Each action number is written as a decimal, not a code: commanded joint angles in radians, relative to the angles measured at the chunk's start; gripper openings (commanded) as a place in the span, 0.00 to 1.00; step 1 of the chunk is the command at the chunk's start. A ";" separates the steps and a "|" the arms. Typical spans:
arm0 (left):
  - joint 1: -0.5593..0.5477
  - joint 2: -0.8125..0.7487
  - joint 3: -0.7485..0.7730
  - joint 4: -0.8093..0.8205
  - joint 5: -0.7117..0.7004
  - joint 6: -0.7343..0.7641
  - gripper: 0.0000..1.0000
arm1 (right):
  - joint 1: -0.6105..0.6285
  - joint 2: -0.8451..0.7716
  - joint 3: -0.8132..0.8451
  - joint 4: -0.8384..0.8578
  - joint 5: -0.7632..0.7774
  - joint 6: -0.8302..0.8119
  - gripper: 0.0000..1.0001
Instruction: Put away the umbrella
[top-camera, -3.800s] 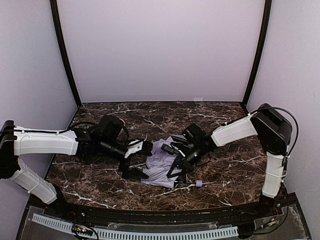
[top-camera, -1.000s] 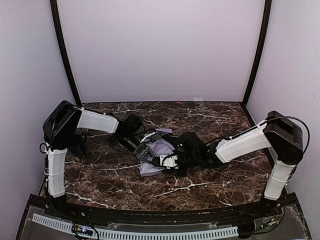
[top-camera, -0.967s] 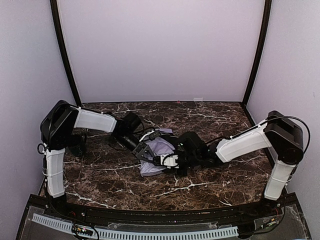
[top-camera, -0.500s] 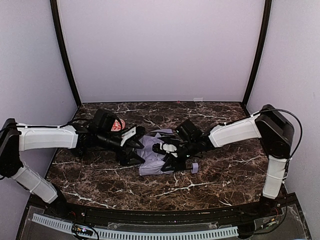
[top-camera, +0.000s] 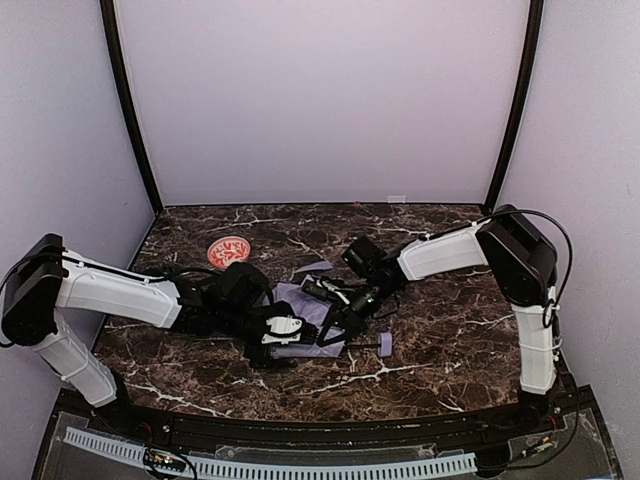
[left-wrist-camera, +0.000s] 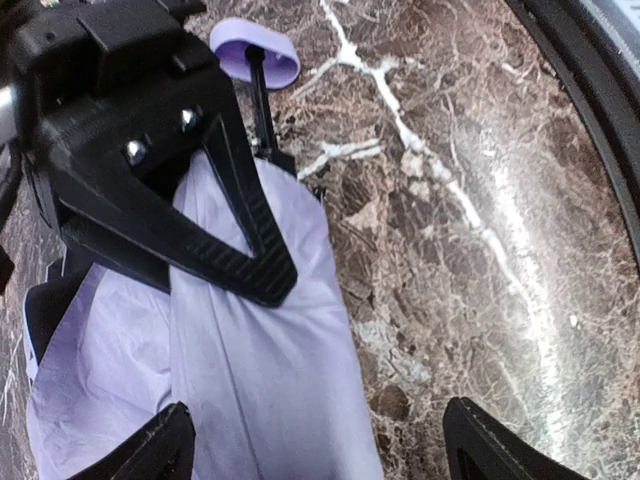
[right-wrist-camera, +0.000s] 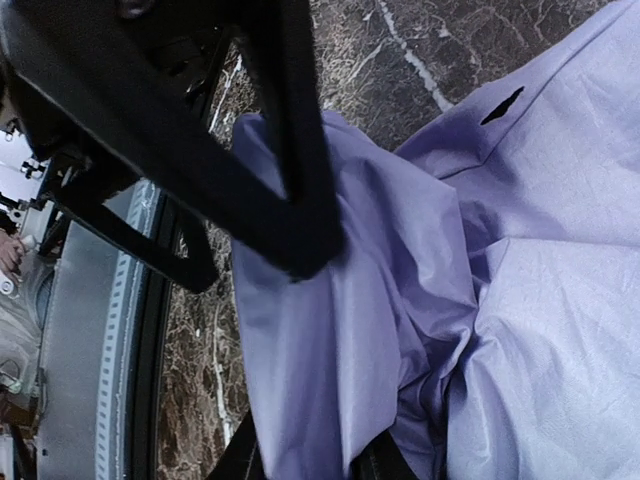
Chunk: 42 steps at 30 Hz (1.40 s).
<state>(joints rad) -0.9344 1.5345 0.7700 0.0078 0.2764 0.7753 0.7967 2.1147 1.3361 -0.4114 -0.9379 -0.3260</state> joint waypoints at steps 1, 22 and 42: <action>-0.007 0.057 0.026 -0.018 -0.110 0.024 0.89 | -0.006 0.088 -0.055 -0.223 0.023 0.105 0.00; 0.018 0.392 0.337 -0.509 0.095 -0.137 0.26 | -0.143 -0.189 -0.100 -0.019 0.129 0.260 0.56; 0.181 0.641 0.578 -0.845 0.527 -0.246 0.00 | 0.224 -0.795 -0.684 0.615 0.821 -0.178 0.64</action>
<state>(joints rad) -0.7685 2.0785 1.3891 -0.6109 0.7258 0.6006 0.9314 1.3094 0.6971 0.0120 -0.2642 -0.3260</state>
